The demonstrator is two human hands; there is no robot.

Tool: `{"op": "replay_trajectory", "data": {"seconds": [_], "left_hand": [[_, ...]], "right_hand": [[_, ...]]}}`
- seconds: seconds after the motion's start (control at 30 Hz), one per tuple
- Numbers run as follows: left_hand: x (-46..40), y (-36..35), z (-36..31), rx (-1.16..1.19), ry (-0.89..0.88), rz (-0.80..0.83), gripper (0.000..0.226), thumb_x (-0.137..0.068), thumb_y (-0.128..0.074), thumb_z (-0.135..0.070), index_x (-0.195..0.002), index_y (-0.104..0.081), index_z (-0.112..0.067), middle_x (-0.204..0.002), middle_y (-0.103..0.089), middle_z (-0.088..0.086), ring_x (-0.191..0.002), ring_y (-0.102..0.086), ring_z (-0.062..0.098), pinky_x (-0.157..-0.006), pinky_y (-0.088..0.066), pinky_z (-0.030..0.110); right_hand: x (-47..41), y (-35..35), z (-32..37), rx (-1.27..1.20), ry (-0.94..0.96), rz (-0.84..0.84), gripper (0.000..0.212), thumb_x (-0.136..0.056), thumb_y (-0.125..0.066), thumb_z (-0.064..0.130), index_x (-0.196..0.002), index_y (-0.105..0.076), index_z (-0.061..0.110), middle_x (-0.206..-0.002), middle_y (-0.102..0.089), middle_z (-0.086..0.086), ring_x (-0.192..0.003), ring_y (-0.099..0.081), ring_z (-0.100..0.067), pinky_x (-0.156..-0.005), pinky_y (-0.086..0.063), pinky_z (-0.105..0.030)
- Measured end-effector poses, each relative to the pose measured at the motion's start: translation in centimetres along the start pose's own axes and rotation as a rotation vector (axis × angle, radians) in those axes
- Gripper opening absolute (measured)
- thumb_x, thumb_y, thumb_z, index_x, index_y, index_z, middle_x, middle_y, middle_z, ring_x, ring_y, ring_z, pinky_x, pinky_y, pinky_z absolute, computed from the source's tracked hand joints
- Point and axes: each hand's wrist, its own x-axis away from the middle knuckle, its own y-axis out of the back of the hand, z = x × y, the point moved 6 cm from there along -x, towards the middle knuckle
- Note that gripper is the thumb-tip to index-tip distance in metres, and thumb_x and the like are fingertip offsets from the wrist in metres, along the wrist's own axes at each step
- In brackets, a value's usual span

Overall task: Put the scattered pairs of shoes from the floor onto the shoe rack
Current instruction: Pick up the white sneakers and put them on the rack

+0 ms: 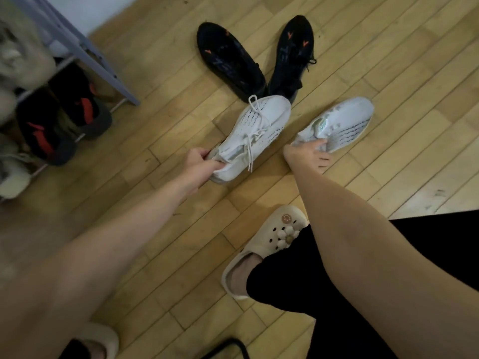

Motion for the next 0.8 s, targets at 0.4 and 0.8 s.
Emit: {"op": "replay_trajectory", "data": {"seconds": [0.4,0.8], "left_hand": [[9.7,10.9,2.0,0.294,0.009,-0.122,0.037,-0.077,-0.072,-0.006,-0.113,-0.067,-0.002,-0.106,-0.071,0.011,-0.095,-0.068,0.021,-0.086,-0.055,0.033],[23.6,27.5,3.2,0.493,-0.139,-0.283,0.013,-0.078,-0.074,-0.012,-0.088,-0.071,-0.005,-0.099,-0.073,0.011,-0.097,-0.068,0.024,-0.096,-0.052,0.046]], "right_hand": [[11.9,-0.4,4.8,-0.357,-0.03,0.366,0.054,-0.076,-0.063,0.038,-0.123,-0.048,0.014,-0.118,-0.052,-0.005,-0.107,-0.052,-0.029,-0.071,-0.046,-0.034],[34.8,2.3,10.4,-0.124,0.566,0.541,0.012,-0.092,-0.054,0.031,-0.089,-0.062,0.024,-0.097,-0.057,-0.005,-0.083,-0.054,-0.021,-0.076,-0.047,-0.032]]}}
